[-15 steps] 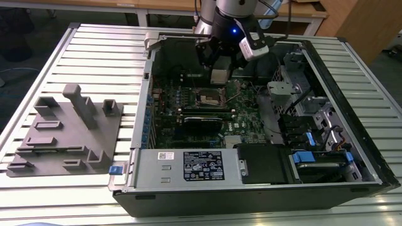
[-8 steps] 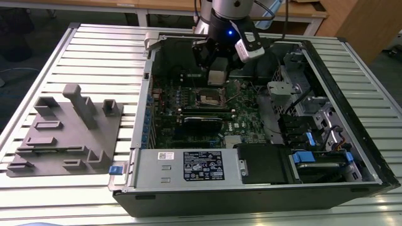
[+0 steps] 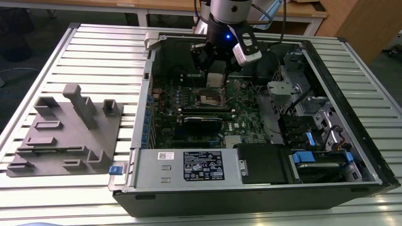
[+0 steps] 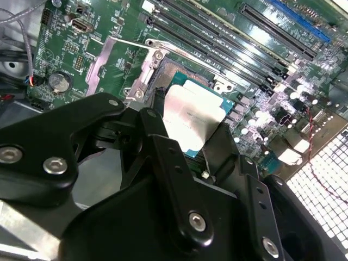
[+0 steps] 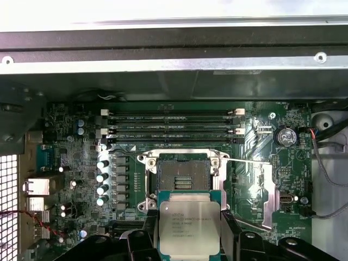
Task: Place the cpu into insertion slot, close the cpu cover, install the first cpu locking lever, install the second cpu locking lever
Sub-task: 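Place the cpu into insertion slot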
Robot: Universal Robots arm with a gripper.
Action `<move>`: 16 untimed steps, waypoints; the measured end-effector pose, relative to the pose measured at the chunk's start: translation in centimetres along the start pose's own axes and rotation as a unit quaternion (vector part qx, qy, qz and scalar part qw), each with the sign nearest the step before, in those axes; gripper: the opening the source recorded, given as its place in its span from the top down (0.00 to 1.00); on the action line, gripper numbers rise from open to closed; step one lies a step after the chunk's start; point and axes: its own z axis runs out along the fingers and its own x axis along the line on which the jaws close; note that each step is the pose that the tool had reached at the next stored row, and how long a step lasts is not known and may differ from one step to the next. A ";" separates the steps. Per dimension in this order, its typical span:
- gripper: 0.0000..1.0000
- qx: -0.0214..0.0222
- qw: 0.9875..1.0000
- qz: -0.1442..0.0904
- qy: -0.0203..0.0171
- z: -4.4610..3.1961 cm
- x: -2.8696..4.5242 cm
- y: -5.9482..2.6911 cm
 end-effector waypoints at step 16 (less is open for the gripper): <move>0.46 -0.001 0.998 0.069 -0.002 0.16 0.00 0.00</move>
